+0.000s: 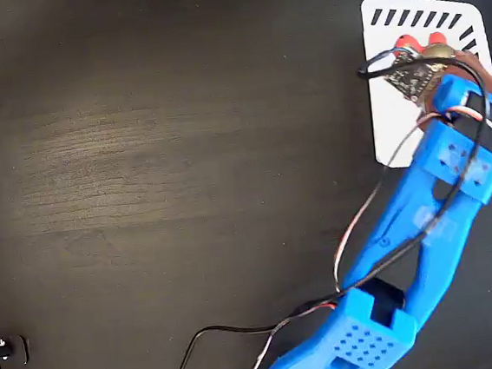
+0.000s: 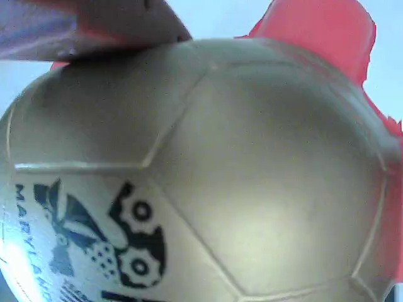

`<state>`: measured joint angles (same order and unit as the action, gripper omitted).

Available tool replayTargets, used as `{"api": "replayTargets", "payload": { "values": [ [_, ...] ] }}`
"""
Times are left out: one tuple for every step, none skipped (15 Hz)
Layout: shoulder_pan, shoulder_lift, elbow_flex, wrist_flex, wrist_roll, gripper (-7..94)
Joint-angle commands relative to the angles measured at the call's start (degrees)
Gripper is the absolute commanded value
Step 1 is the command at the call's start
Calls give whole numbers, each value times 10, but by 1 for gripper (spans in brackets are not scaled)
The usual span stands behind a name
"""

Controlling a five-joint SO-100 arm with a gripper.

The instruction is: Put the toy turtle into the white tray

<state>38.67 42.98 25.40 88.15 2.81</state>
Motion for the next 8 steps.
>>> {"api": "replayTargets", "payload": {
  "values": [
    [-12,21,-14,-11,11,0],
    [-18,15,-3,-16,11,0],
    [-24,12,10,-22,13,0],
    [-25,11,18,-28,15,0],
    [-28,5,17,-29,15,0],
    [-29,0,14,-29,15,0],
    [-31,-1,16,-31,14,0],
    [-31,-1,18,-30,15,0]
  ]
}}
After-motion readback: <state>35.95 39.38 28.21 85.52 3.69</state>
